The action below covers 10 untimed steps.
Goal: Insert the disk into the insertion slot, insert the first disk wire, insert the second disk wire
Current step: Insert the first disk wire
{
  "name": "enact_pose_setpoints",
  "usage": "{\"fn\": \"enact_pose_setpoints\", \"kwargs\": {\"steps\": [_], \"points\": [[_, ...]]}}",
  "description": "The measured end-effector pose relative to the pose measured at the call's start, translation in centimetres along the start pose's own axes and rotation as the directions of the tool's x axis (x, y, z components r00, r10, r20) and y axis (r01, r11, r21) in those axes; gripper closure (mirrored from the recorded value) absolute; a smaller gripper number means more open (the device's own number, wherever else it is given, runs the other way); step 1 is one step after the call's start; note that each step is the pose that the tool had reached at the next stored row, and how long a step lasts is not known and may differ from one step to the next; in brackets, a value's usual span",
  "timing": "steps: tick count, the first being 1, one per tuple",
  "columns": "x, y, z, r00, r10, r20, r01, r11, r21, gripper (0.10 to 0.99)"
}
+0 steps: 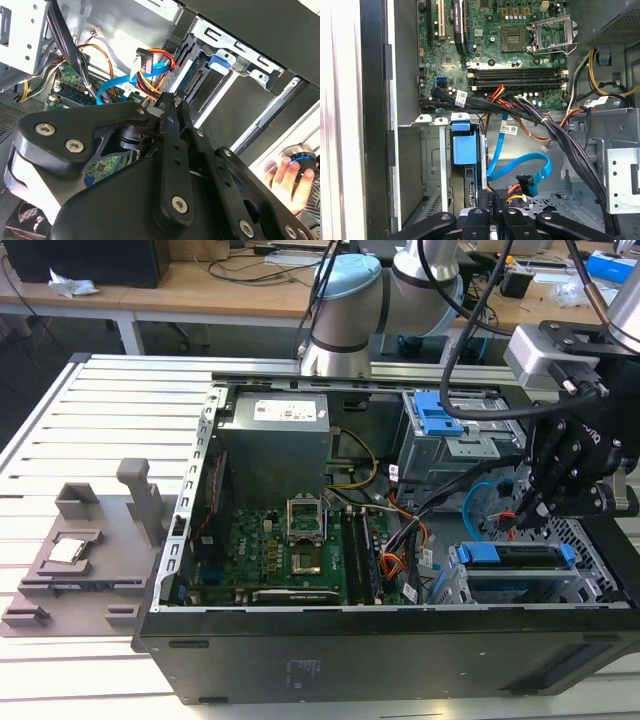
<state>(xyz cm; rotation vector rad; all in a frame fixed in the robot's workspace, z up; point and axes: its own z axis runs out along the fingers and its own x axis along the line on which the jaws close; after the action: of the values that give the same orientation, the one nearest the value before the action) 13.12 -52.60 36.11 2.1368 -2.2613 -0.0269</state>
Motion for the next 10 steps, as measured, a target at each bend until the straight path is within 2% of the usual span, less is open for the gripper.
{"fn": "enact_pose_setpoints", "kwargs": {"steps": [2,4,6,10], "points": [[0.03,0.0,0.01,1.0,0.0,-0.0005,0.0,1.0,0.0,0.922],[1.01,-0.06,0.02,1.0,0.0,-0.0007,0.0,1.0,0.0,0.922],[1.53,-0.2,0.14,1.0,0.0,-0.0006,0.0,1.0,0.0,0.922],[1.51,-0.88,0.68,1.0,0.0,-0.0007,0.0,1.0,-0.001,0.922]]}}
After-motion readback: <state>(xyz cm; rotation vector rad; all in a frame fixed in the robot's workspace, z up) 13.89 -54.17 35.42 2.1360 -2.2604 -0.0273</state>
